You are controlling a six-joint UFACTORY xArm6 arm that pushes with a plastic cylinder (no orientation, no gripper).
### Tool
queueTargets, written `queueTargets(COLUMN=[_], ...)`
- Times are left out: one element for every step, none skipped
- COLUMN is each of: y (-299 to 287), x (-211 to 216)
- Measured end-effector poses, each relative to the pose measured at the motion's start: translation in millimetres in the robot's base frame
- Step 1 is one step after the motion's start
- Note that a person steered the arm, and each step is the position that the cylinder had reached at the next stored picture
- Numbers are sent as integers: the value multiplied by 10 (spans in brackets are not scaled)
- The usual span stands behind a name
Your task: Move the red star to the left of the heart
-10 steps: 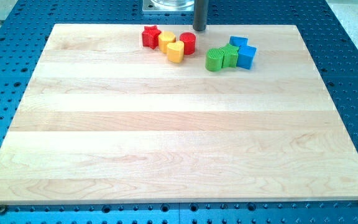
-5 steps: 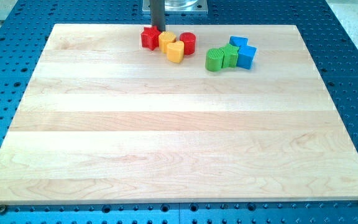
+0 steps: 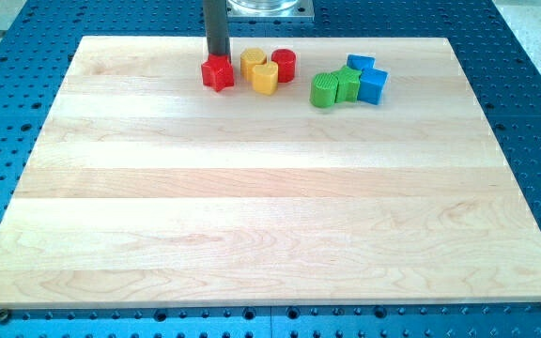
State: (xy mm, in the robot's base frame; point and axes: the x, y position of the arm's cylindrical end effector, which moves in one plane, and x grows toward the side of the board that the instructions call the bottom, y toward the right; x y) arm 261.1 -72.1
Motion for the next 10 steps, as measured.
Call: queueTargets(y=[0, -163, -480, -649, -584, -309, -302, -286, -340, -498], x=[58, 58, 58, 57, 149, 424, 424, 375, -122, -527])
